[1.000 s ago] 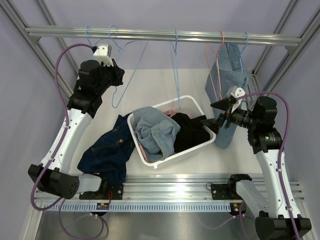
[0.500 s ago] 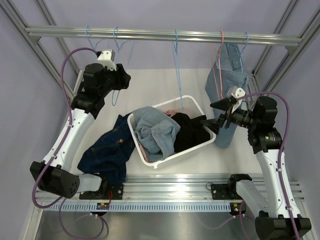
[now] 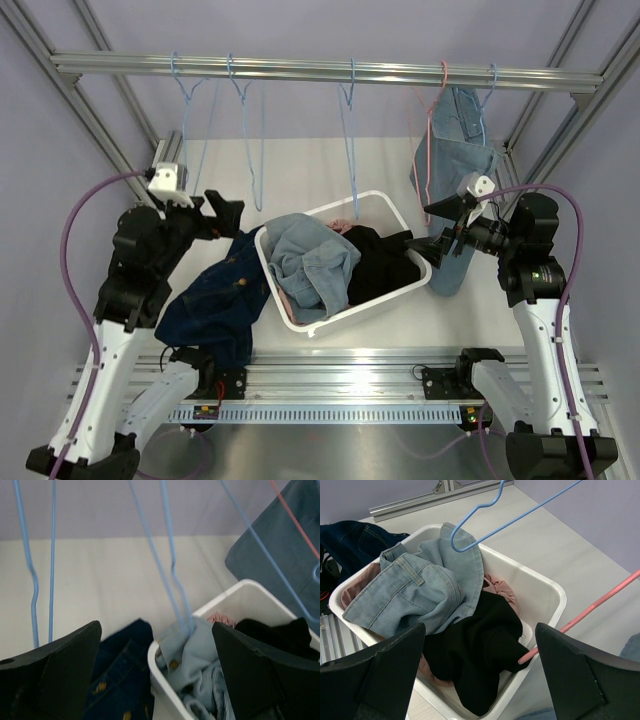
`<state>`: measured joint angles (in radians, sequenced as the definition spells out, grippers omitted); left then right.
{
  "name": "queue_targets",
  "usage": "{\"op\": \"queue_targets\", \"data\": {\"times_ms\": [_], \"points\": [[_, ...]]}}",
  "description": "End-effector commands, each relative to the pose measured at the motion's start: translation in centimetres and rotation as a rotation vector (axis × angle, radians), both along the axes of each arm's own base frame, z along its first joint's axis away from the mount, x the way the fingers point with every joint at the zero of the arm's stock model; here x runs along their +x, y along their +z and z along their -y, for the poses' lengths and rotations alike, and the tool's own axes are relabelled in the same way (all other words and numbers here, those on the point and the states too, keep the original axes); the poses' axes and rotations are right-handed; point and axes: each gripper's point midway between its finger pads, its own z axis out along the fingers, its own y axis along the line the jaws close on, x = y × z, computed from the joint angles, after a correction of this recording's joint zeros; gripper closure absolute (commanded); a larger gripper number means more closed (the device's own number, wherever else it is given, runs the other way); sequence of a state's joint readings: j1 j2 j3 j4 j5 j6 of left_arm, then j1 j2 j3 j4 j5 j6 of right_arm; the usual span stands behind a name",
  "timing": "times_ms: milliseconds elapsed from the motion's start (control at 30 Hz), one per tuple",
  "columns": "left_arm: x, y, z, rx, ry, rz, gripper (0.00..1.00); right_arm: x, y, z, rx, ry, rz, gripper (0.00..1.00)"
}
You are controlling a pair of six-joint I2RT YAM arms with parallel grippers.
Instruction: Remove the skirt from the hanger
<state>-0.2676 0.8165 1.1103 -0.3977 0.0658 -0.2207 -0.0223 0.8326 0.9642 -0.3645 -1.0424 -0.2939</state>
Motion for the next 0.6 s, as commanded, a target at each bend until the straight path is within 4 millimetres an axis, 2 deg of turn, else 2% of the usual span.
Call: {"op": "queue_targets", "data": {"times_ms": [0, 33, 67, 133, 167, 300, 367, 433, 567], "points": [[-2.5, -5.5, -1.2, 0.000, 0.049, -0.150, 0.02, -0.2, 0.3, 0.1, -0.006, 0.017, 0.028, 0.00], [-3.5, -5.9, -1.7, -0.033, 0.078, -0.163, 0.02, -0.2, 0.2, 0.1, -0.008, 0.018, 0.027, 0.01], [-4.3, -8.4, -2.5, -0.022, 0.118, -0.239, 0.02, -0.2, 0.2, 0.1, -0.009, 0.020, 0.030, 0.01], [-5.5, -10.5, -3.0, -0.074, 0.170, -0.309, 0.02, -0.2, 0.1, 0.2, -0.010, 0.019, 0.028, 0.01], [-6.6, -12.5, -3.3, -0.079, 0.185, -0.371, 0.02, -0.2, 0.2, 0.2, -0.011, 0.017, 0.032, 0.01], [-8.3, -16.9, -3.4, -0.131, 0.243, -0.547, 0.01, -0.2, 0.2, 0.2, -0.011, 0.019, 0.030, 0.01], [-8.8, -18.9, -4.4, -0.112, 0.326, -0.633, 0.01, -0.3, 0.3, 0.2, -0.012, 0.021, 0.033, 0.00], [-8.9, -20.0, -5.6, -0.090, 0.413, -0.674, 0.01, -0.3, 0.3, 0.3, -0.013, 0.016, 0.036, 0.01], [-8.2, -21.4, -6.3, -0.066, 0.485, -0.721, 0.01, -0.4, 0.4, 0.4, -0.013, 0.013, 0.041, 0.00]]}}
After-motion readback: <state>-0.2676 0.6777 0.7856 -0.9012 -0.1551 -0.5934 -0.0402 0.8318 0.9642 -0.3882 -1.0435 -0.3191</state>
